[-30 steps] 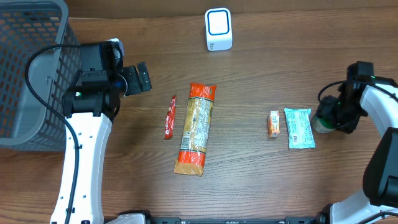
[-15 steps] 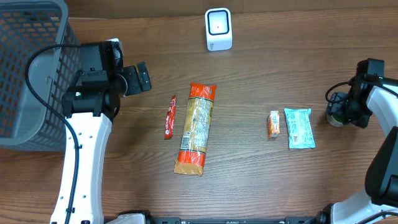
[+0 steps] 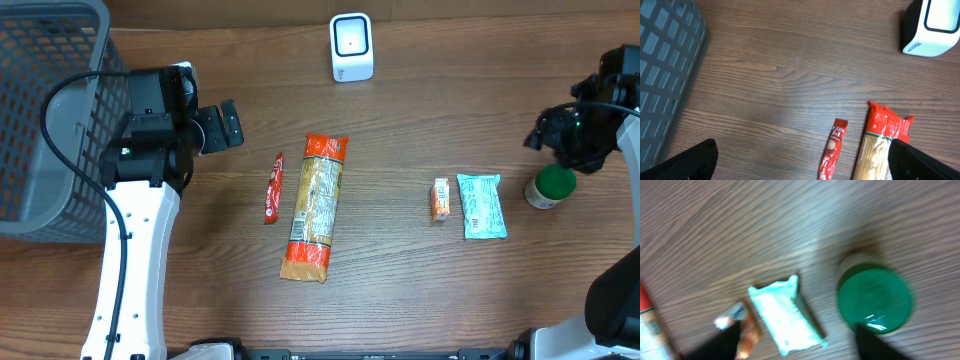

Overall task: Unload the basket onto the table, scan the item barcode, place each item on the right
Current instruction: 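Move the right gripper left over the orange Kleenex pack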

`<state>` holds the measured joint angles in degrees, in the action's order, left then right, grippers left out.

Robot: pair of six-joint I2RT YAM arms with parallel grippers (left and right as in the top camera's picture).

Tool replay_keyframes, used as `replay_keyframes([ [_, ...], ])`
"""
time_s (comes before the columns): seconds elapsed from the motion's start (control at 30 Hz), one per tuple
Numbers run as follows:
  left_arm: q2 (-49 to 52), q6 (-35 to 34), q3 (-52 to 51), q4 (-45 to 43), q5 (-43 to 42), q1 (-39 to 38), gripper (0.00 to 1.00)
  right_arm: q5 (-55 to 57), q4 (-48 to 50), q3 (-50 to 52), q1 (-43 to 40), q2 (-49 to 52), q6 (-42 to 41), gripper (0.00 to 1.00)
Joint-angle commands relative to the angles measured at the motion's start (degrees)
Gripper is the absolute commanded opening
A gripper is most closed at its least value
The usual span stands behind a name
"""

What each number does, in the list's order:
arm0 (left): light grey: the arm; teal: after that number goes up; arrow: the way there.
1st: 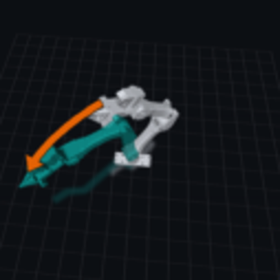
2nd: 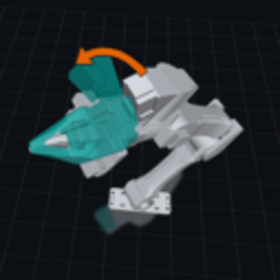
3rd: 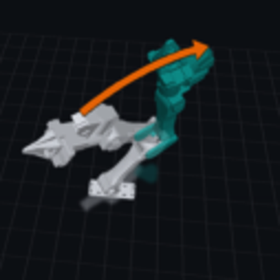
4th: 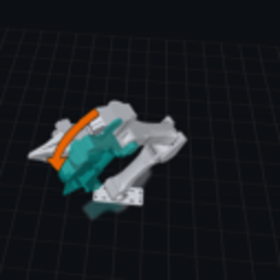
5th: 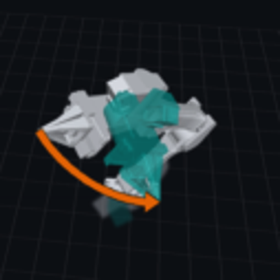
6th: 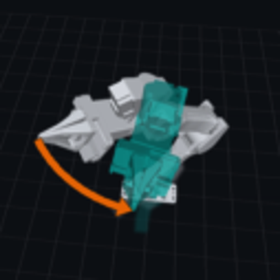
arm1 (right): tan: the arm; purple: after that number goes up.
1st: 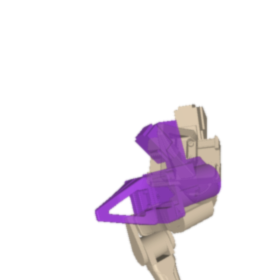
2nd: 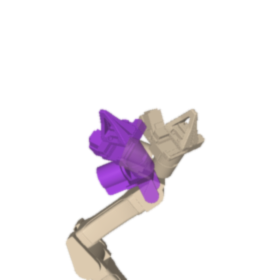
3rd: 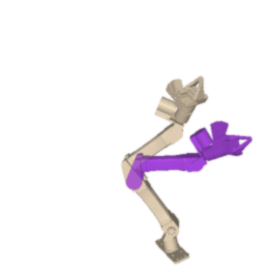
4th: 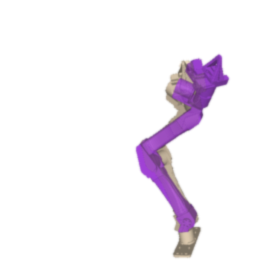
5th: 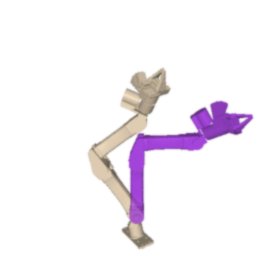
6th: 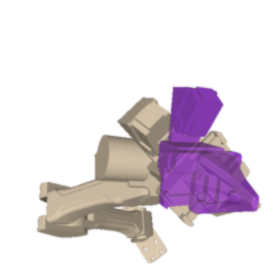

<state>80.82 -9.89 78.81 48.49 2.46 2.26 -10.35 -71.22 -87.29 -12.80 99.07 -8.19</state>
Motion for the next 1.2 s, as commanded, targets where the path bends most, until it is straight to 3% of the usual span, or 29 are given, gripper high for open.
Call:
replay_keyframes([
  [0.0,0.3,0.7,0.3,-0.1,0.7,0.0,1.00,-6.8,0.0,3.8,0.6,-0.3,-0.5,0.29],
  [0.13,0.3,0.7,0.3,-0.1,0.7,0.0,1.00,-8.7,3.9,10.5,3.4,-0.3,-1.2,0.17],
  [0.5,0.3,0.7,0.3,-0.1,0.7,0.0,1.00,-10.5,18.9,24.5,16.6,-0.3,-3.9,0.17],
  [1.17,0.3,0.7,0.3,-0.1,0.7,0.0,1.00,-10.5,27.0,25.3,33.0,-0.3,-8.4,0.22],
])
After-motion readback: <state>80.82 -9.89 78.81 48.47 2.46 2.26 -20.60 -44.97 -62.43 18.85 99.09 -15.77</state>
